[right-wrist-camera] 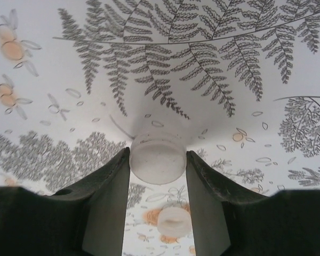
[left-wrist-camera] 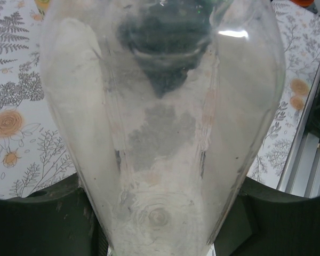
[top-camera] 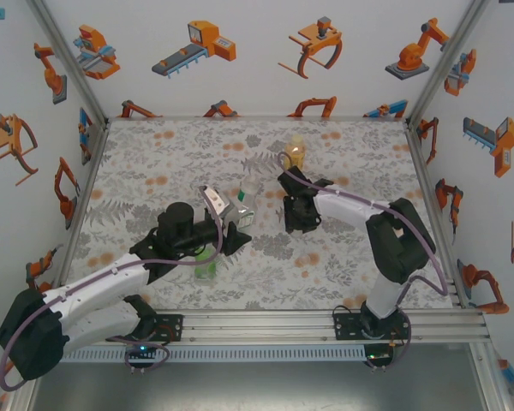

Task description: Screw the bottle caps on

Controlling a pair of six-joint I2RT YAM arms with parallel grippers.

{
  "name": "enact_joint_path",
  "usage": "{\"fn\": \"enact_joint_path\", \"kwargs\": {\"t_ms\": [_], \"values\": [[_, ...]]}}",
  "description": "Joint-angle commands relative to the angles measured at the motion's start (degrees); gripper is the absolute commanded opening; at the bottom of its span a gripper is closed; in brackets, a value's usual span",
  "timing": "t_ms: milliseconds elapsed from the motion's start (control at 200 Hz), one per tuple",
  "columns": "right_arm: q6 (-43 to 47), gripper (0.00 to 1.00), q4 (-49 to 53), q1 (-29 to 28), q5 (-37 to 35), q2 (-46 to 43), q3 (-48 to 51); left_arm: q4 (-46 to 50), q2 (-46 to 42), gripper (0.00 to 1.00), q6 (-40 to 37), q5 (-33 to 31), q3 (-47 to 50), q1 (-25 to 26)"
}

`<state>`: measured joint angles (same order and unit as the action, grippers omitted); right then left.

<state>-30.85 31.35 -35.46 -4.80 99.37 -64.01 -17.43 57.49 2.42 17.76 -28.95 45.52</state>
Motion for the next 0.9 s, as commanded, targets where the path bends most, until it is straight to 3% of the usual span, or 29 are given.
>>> {"fn": "enact_joint_path", "kwargs": {"t_ms": [0,421,511,616,891], "values": [[2.98,0.33,2.28,-0.4,2.72,-6.21,-1.28,3.58,-0.84,0.0,-3.53,0.89,-2.58,0.19],[19.79,0.29,9.51,-0.31,13.78,-22.99,-8.86,19.57,-1.76,0.0,-16.71,3.25,-9.56,0.37],[24.29,0.33,11.67,-0.31,15.61,-25.54,-11.59,28.35,-0.55,0.0,-20.0,3.49,-13.94,0.64],[28.08,0.31,12.13,-0.31,18.99,-28.8,-13.19,35.27,0.28,0.0,-23.73,2.29,-17.55,1.81],[34.92,0.2,13.53,-0.4,28.05,-35.47,-16.1,35.54,-4.82,0.0,-28.43,0.49,-17.14,3.26]]}}
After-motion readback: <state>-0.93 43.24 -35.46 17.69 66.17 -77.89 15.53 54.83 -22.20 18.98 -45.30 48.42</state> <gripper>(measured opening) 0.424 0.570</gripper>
